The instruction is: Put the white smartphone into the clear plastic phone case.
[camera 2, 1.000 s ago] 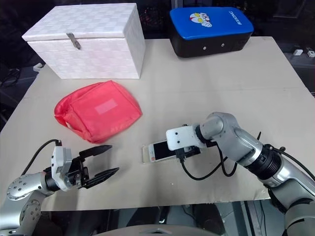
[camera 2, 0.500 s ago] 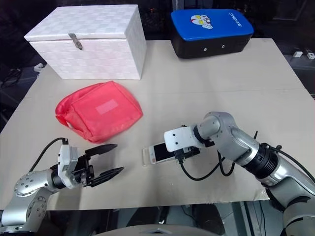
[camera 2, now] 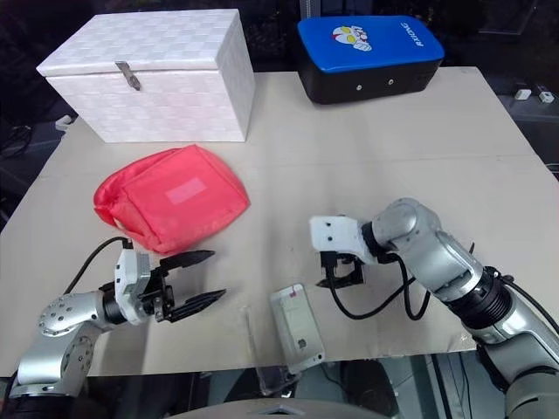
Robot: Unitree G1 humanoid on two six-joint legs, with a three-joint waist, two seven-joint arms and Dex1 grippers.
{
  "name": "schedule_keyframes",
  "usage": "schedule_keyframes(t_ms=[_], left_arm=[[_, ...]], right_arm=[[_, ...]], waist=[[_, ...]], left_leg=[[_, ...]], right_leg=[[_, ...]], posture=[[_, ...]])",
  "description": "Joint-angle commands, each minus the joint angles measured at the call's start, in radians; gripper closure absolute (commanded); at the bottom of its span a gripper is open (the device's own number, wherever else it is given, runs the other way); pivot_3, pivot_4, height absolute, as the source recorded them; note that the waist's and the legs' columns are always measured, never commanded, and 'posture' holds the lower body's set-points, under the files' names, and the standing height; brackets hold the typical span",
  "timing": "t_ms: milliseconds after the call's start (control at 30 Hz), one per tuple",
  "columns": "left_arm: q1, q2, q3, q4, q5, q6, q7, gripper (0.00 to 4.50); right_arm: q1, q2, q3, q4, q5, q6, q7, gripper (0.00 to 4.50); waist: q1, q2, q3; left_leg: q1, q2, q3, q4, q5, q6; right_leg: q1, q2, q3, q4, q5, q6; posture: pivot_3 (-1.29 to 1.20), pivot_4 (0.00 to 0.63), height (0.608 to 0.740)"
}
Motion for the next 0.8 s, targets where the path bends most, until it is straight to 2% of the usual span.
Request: schedule_keyframes(t_ms=[33,200,533,667,800], left_arm=[[-0.003,0.002,-0.002,-0.009,0.0,-0.013,-0.007,0.16],[0.002,0.015,-0.013,-0.043,-0.019,0.013,-0.015,0.16],[0.006,0.047,-0.08,-0.081,0.027,-0.025,-0.078,0.16],[0.014,0.065,-0.161,-0.088,0.072,-0.055,-0.136,0.16],[-0.015,0.098,-0.264,-0.124,0.129,0.011,-0.137,0.16]], right_arm=[[0.021,0.006,-0.064,-0.028,0.032,0.02,-0.052,0.08],[0.127,-0.036,-0.183,-0.133,0.165,0.074,-0.038,0.08],[0.329,-0.131,-0.217,-0.262,0.24,-0.02,-0.081,0.08],[0.431,-0.162,-0.254,-0.316,0.273,-0.097,-0.081,0.08],[0.499,-0.188,-0.255,-0.332,0.27,-0.156,-0.1,0.08]], waist=[[0.001,0.0,0.0],[0.008,0.0,0.0],[0.005,0.0,0.0],[0.008,0.0,0.0],[0.004,0.0,0.0]], left_leg=[[0.0,0.0,0.0,0.0,0.0,0.0],[-0.001,0.0,0.0,0.0,0.0,0.0],[0.0,0.0,0.0,0.0,0.0,0.0],[0.0,0.0,0.0,0.0,0.0,0.0],[0.001,0.0,0.0,0.001,0.0,0.0]], right_leg=[[0.0,0.0,0.0,0.0,0.0,0.0],[0.0,0.0,-0.001,0.0,0.0,0.0],[0.0,0.0,0.0,0.001,0.0,0.0],[0.0,0.0,0.0,0.0,0.0,0.0],[0.002,0.0,0.0,0.001,0.0,0.0]], posture=[[0.0,0.15,0.74],[0.0,0.15,0.74],[0.0,0.15,0.74],[0.0,0.15,0.74],[0.0,0.15,0.74]])
